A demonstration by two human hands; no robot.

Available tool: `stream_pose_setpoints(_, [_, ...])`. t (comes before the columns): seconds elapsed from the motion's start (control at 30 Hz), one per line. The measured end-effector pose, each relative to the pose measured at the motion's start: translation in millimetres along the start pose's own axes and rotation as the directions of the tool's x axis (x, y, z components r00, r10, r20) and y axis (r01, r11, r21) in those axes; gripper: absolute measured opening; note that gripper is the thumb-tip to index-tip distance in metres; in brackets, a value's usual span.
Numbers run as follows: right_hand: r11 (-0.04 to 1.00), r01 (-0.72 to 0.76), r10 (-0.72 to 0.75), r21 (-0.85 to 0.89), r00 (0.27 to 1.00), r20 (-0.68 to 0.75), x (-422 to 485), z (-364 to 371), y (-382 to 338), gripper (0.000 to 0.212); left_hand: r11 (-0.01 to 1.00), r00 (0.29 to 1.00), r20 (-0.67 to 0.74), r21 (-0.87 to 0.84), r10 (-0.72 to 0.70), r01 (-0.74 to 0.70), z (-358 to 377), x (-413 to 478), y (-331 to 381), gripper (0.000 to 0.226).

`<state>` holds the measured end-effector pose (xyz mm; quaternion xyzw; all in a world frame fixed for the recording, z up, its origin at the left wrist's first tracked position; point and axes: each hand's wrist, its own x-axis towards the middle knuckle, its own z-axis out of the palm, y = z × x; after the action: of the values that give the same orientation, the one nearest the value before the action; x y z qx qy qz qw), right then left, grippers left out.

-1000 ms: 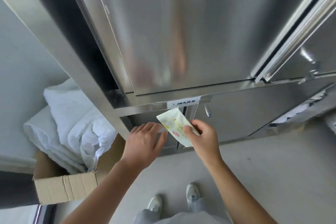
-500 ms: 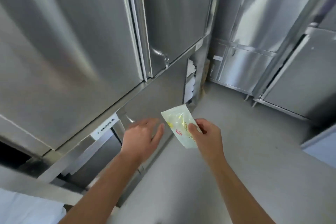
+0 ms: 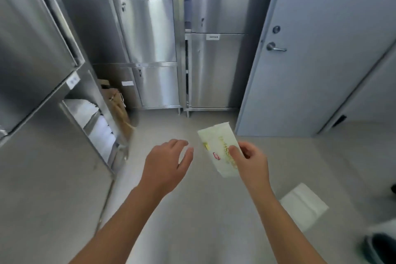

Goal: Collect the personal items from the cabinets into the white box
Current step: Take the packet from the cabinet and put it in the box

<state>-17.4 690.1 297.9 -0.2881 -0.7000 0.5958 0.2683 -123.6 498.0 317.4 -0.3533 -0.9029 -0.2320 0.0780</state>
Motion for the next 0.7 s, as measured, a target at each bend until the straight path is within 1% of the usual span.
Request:
stream_pose_setpoints(0.17, [0.998,-0.046,0.051,0.035,0.984,-0.169,32.2,-69.2,15.4,0.015,0.989,0.986,0.080,-0.039,0.146,-0.143,47.6,62.3,54.1,0.045])
stream_pose_setpoints(0.3, [0.995,-0.090,0.099,0.043,0.951,-0.293,66.9,-99.2,30.7,0.013,0.964,0.958,0.111,-0.075,0.263,-0.256,81.1,120.6,79.7,0.046])
stream_pose_setpoints(0.43, [0.993,-0.111,0.114,0.032,0.904,-0.413,106.9,-119.5,37.7,0.013,0.932,0.925,0.143,-0.139,0.353,-0.334,118.0,179.6,97.8,0.046])
stream_pose_setpoints(0.57, [0.990,-0.133,0.135,0.042,0.835,-0.533,138.2,-142.9,37.1,0.011,0.874,0.860,0.193,-0.225,0.473,-0.431,157.4,234.8,127.2,0.048])
stream_pose_setpoints(0.7, [0.983,-0.177,0.159,0.038,0.739,-0.655,151.3,-181.5,42.9,0.009,0.775,0.753,0.223,-0.329,0.619,-0.540,192.6,270.4,176.9,0.052])
